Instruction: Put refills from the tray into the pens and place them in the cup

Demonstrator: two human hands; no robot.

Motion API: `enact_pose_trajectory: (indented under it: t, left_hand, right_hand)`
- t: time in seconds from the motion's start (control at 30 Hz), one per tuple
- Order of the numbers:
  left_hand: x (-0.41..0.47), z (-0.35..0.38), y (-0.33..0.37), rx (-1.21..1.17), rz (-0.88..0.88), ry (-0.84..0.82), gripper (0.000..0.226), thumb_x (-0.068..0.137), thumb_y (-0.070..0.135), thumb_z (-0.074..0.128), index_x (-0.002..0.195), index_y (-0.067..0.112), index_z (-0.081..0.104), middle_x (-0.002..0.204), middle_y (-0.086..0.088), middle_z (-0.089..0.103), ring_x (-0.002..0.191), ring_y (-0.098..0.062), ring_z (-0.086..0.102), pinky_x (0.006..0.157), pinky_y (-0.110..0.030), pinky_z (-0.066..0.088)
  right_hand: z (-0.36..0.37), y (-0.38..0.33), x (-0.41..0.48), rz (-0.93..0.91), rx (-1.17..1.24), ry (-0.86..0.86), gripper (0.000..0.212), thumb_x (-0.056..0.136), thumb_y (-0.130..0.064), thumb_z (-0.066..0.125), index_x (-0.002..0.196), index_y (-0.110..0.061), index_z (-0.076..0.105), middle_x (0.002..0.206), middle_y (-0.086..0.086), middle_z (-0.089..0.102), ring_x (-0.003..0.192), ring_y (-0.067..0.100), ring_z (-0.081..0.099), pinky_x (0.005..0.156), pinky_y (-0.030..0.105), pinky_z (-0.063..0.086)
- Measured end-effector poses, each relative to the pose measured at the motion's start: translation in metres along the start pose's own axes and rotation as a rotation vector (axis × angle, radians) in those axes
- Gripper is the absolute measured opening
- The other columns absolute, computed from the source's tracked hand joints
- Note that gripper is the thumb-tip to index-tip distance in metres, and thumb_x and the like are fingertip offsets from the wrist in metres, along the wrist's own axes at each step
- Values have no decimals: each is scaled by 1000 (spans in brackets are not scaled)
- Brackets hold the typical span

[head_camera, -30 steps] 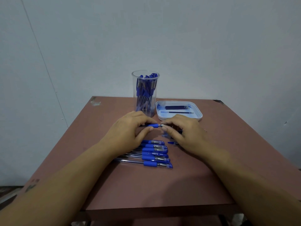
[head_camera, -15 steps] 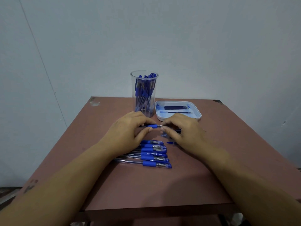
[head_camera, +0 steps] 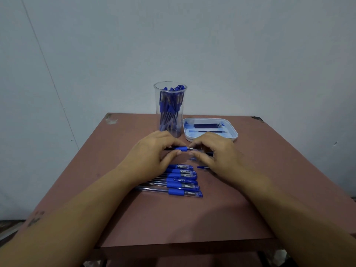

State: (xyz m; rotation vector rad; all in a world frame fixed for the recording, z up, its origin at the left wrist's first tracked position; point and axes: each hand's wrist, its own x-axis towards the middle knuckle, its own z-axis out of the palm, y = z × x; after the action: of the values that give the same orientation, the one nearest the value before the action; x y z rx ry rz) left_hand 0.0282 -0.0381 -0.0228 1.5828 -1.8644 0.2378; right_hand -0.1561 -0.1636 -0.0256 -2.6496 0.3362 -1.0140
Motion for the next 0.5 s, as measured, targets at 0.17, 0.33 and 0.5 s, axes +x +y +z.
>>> enact_pose_trajectory:
  t: [0.17, 0.33, 0.5]
  left_hand:
    - [0, 1, 0, 4, 9, 7, 24, 92, 34, 59, 111, 26, 71, 96, 14, 62, 89, -6, 55, 81, -26, 48]
    - [0, 1, 2, 19, 10, 3, 24, 91, 32, 60, 111, 25, 71, 96, 12, 63, 89, -7, 56, 80, -25, 48]
    - [0, 1, -2, 48, -39, 23, 22, 91, 28, 64, 111, 26, 70, 95, 18, 59, 87, -1, 50, 80, -18, 41]
  right_hand:
    - [1, 0, 1, 6, 1, 0, 22, 93, -41, 56, 93, -23, 69, 79, -10, 62, 75, 4, 56, 66, 13, 41]
    - [-3, -2, 1, 63, 49, -28, 16, 90, -38, 63, 95, -25, 71, 81, -12, 63, 76, 8, 58, 65, 18, 46]
    - [-22, 7, -5, 175, -19, -73, 16, 84, -29, 73, 99, -29, 69, 85, -19, 56, 81, 3, 54, 68, 13, 40]
